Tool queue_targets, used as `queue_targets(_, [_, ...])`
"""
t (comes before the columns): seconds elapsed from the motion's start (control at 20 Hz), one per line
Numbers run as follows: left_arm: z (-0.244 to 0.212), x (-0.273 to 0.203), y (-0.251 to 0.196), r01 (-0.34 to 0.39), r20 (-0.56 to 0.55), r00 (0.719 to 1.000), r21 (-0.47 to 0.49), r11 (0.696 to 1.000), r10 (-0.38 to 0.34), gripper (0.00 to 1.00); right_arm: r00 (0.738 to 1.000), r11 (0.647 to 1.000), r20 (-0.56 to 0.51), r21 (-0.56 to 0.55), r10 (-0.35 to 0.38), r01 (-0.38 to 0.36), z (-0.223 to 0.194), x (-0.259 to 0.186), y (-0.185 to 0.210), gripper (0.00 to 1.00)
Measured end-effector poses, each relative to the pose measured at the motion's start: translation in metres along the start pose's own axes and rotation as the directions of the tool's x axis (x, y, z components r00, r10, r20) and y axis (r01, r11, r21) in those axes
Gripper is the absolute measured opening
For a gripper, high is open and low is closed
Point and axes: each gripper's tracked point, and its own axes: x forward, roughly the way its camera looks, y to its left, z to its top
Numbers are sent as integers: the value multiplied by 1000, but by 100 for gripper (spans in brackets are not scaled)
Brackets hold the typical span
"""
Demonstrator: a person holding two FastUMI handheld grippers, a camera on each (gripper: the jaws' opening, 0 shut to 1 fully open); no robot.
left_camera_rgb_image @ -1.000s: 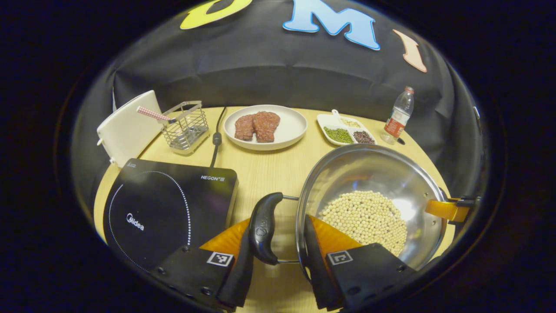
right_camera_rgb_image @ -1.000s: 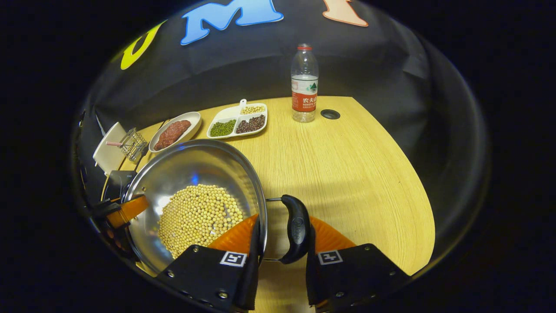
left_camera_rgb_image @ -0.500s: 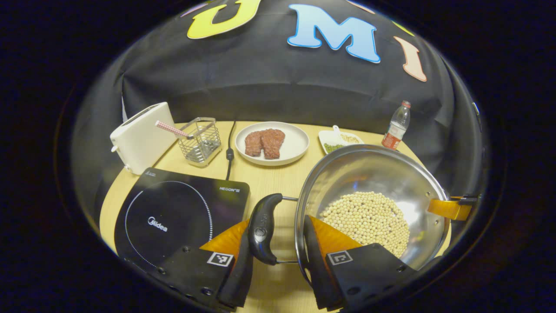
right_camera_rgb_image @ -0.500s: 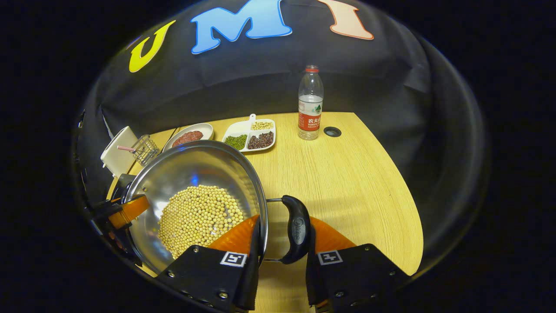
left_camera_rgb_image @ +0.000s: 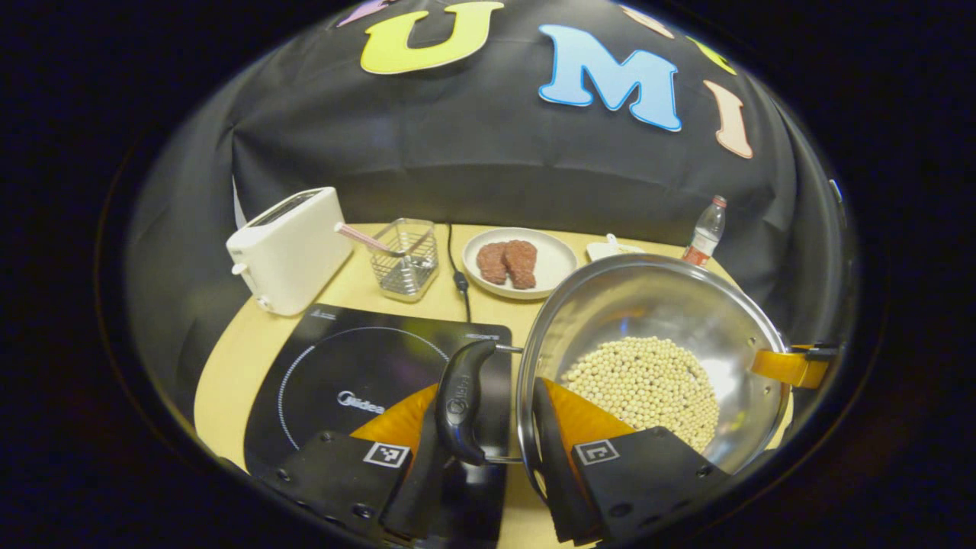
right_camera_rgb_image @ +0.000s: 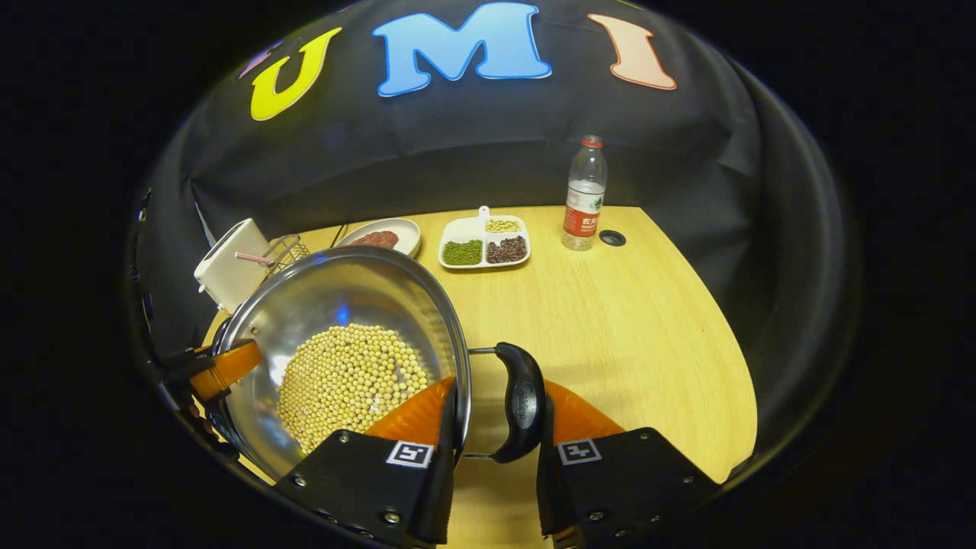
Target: First push the handle of the pot to place it horizontally, then grasp the pot with both hands and set it on the induction cooktop.
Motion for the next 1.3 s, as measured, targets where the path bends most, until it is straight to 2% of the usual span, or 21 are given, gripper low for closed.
queue_targets(0.15, [1,-7,27,-3,3,1000,3,1000,3,64,1000,1000,3,0,5,-5,-2,-3,25,45])
queue_targets(0.2, [2,-9,37,-4,4,1000,5,1000,4,61,1000,1000,5,0,6,-6,-2,-4,31,45])
queue_targets(0.25, [3,-10,46,-4,5,1000,6,1000,4,64,1000,1000,7,1,7,-7,-3,-5,40,45])
queue_targets(0.35, [4,-14,64,-5,6,1000,10,1000,4,61,1000,1000,8,6,9,-10,-5,-4,61,45])
queue_targets(0.5, [5,-14,95,-3,7,1000,19,1000,3,67,1000,1000,10,10,12,-12,-6,-5,88,45])
queue_targets(0.85, [0,-11,162,-6,-1,1000,24,1000,6,61,1000,1000,-5,12,13,-13,-14,3,144,45])
queue_targets(1.05, [-8,-3,194,-11,-13,1000,14,1000,11,61,1000,1000,-15,5,12,-12,-19,10,175,45])
queue_targets(1.2, [-16,3,215,-15,-26,1000,1,1000,15,67,1000,1000,-25,-1,14,-14,-26,17,194,45])
queue_targets(1.25, [-18,6,222,-17,-29,999,0,1000,17,61,999,1000,-30,0,16,-16,-27,18,200,45])
queue_targets(1.3, [-19,8,227,-19,-31,999,0,1000,19,61,999,1000,-35,3,17,-17,-29,21,205,45])
